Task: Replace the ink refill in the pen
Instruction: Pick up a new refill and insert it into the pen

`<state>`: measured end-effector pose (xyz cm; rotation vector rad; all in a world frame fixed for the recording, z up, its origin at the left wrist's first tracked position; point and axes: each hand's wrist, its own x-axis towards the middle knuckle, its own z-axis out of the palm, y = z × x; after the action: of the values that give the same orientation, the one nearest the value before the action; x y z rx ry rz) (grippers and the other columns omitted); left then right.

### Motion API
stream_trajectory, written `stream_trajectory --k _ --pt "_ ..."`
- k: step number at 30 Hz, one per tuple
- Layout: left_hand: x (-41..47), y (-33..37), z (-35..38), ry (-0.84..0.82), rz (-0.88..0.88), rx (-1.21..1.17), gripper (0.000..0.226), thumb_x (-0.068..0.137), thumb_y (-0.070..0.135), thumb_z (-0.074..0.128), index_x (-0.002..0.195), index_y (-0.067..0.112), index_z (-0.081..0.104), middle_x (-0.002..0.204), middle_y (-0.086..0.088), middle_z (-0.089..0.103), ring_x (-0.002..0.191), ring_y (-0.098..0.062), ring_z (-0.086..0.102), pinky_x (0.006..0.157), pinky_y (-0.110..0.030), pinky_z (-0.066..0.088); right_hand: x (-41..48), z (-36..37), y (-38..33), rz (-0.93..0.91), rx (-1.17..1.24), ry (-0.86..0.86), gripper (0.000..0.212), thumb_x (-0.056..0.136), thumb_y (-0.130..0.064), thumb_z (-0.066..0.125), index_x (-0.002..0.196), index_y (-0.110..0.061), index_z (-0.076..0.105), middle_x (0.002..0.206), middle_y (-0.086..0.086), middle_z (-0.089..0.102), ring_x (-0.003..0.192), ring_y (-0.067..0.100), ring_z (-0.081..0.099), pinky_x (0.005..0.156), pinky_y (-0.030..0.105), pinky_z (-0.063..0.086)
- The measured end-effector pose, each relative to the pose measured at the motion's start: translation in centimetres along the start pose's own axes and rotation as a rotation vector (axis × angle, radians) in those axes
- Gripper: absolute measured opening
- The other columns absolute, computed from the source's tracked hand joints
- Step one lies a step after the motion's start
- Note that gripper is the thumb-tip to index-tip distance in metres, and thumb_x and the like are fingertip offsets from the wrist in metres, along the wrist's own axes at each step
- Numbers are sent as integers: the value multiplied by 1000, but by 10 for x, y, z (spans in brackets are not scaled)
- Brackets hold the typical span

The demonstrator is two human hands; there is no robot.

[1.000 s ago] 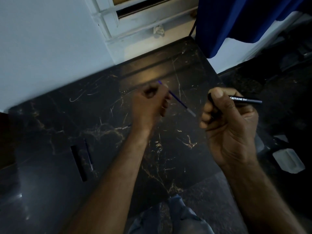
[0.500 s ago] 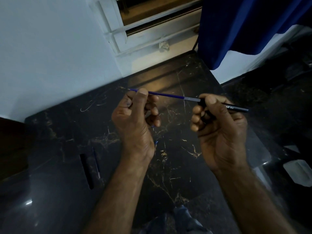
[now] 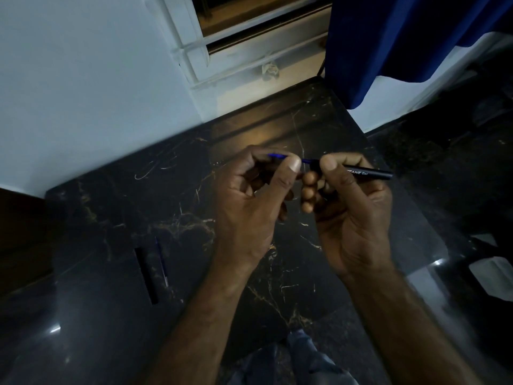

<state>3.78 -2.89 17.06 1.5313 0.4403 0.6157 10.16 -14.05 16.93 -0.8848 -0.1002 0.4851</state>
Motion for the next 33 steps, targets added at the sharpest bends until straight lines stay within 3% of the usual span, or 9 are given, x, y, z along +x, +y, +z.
stream_trajectory --k 6,13,17,19,21,23,26,30,33 --pt "-2 0 -7 50 8 -80 20 103 19 60 100 5 73 84 -4 77 59 -22 64 44 -29 47 0 2 3 8 -12 13 12 93 -5 65 102 1 61 74 10 66 60 16 63 50 26 51" --pt "-1 -11 -11 88 61 26 17 104 14 62 98 5 75 79 0 77 51 -11 61 44 -24 45 -1 3 14 55 36 8 2 95 -6 65 96 -5 64 76 8 68 62 16 63 52 26 52" --pt "0 -15 -21 -15 95 100 30 102 29 65 114 4 76 92 -8 80 64 -19 69 51 -26 50 -2 -1 20 128 104 43 4 94 -8 64 91 -9 66 73 7 67 60 13 62 51 23 51" --pt "1 -28 -31 -42 63 57 37 104 33 53 118 6 74 99 -13 80 66 -27 70 49 -31 50 -2 -5 19 176 168 81 6 92 -10 64 87 -11 68 70 5 66 57 10 62 49 21 49" --pt "2 -57 -42 10 -5 230 30 105 31 54 111 12 77 94 -3 80 67 -18 70 54 -31 51 -2 -9 16 209 223 111 7 92 -11 62 86 -12 67 68 3 65 55 8 61 48 19 48" --pt "4 -96 -56 20 -99 654 15 98 36 65 97 27 77 85 11 77 71 -2 71 65 -28 55 -3 -15 12 229 263 122 5 93 -11 60 89 -11 63 67 2 64 54 7 59 47 18 47" --pt "-6 -146 -71 -243 -184 1106 16 92 45 70 96 31 75 91 12 79 83 -8 75 73 -30 59 -3 -22 9 238 285 100 6 95 -10 60 90 -11 63 69 1 64 56 7 60 48 18 47" --pt "-24 -174 -77 -299 -30 1208 16 82 36 86 86 25 75 78 9 75 70 -9 68 60 -20 42 -4 -30 7 223 273 82 15 97 -9 58 84 -12 66 69 1 64 57 8 60 48 19 47" --pt "-23 -182 -76 -287 -56 1226 16 82 36 87 85 25 76 77 9 75 69 -9 68 61 -24 50 -6 -33 6 223 262 73 21 98 -10 58 81 -15 68 70 1 65 57 8 61 48 19 47"
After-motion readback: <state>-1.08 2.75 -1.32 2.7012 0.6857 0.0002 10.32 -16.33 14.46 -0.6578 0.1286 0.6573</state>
